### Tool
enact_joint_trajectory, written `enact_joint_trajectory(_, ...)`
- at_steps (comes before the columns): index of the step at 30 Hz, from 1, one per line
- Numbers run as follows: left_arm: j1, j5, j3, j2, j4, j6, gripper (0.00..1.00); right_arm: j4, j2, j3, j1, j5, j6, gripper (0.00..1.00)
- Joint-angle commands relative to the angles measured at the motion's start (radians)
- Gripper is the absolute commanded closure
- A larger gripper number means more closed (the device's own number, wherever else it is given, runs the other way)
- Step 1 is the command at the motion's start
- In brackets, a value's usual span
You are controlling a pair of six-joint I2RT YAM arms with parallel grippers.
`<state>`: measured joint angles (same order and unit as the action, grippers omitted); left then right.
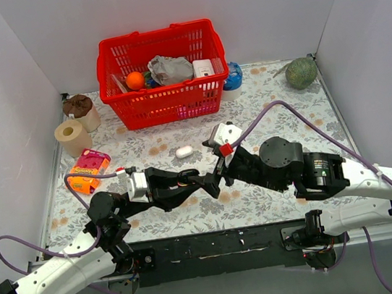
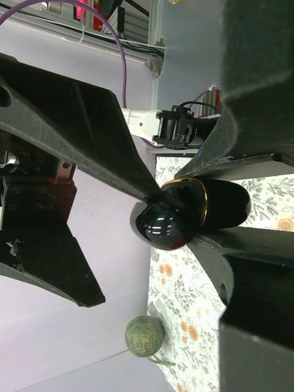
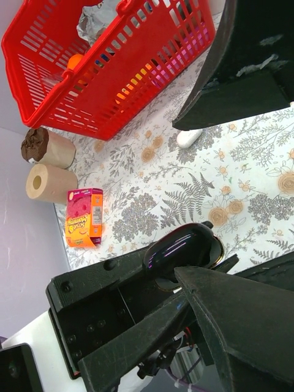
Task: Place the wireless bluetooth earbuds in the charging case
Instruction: Open the charging case, then adjust the earbud with the charging case.
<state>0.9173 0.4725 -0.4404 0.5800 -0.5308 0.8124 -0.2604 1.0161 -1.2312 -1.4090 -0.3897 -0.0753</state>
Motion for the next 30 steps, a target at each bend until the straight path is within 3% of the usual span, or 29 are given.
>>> enact_joint_trajectory(1,0.002,0.052,-0.024,-0.012,-0.058,0.007,1.0,0.009,0.006,-0.047,0.005,-0.109,0.003,0.02)
enact_joint_trajectory(13,0.003,0.037,-0.006,-0.028,-0.046,0.007,1.0,0.059,-0.011,-0.045,0.059,-0.153,0.051,0.02)
enact_joint_trajectory(22,0.003,-0.014,0.002,-0.035,-0.02,0.022,1.0,0.138,-0.102,0.018,0.061,-0.04,0.058,0.02)
enact_joint_trajectory(30,0.003,-0.087,-0.026,-0.011,0.049,0.051,1.0,0.054,-0.071,-0.005,0.061,0.147,0.094,0.35)
